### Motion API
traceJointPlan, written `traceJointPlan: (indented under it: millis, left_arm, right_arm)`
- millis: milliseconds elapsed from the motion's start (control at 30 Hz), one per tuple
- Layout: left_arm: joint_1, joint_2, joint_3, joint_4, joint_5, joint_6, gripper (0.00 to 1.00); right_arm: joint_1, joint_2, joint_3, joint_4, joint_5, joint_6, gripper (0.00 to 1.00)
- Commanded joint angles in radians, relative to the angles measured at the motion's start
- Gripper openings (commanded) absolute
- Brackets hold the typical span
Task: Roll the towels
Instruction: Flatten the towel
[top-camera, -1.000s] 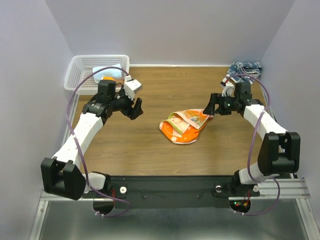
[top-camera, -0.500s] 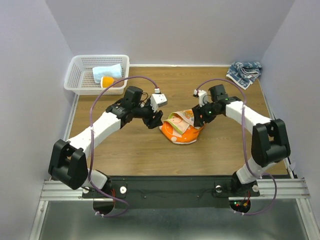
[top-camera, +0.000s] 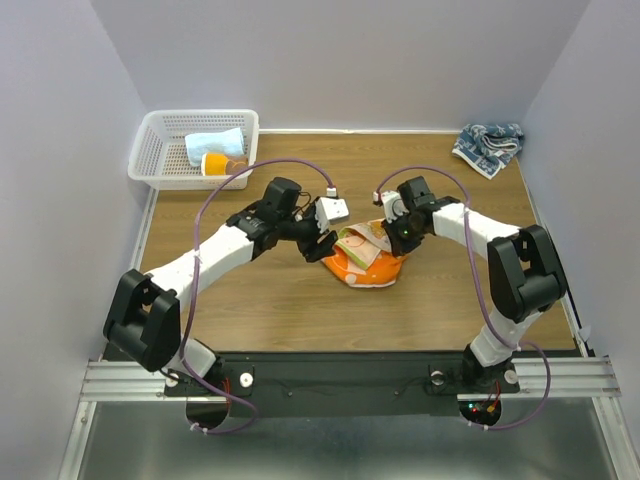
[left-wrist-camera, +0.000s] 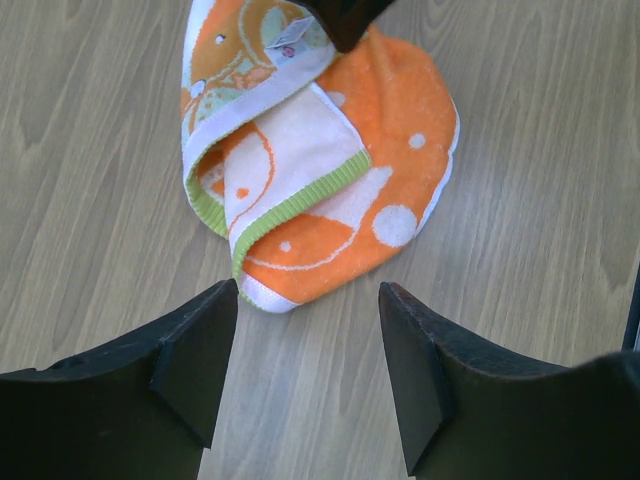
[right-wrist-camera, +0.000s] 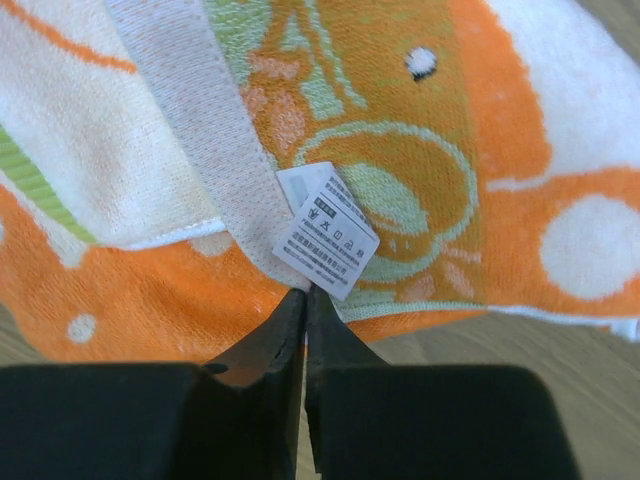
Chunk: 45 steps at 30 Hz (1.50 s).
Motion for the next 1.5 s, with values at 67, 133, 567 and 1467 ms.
traceJointPlan:
  millis: [67, 133, 567, 1467]
  left_arm:
    - [-0.021, 0.004, -0.015, 0.045, -0.009, 0.060, 0.69]
    - [-0.029, 0.013, -0.016, 0.046, -0.013, 0.075, 0.69]
    - [-0.119, 0.094, -0.033, 0.152, -0.080, 0.186, 0.70]
    - [-0.301, 0.286, 0.093, 0.217, -0.228, 0.523, 0.62]
  right_arm:
    - [0.000, -0.068, 0.074, 0.027, 0.066, 0.043, 0.00]
    - [-0.005, -0.114, 0.103, 0.016, 0.068, 0.057, 0.00]
    - [-0.115, -0.082, 0.294, -0.074, -0.011, 0.122, 0.01]
    - [-0.218, 0.074, 0.387, -0.073, -0.090, 0.145, 0.01]
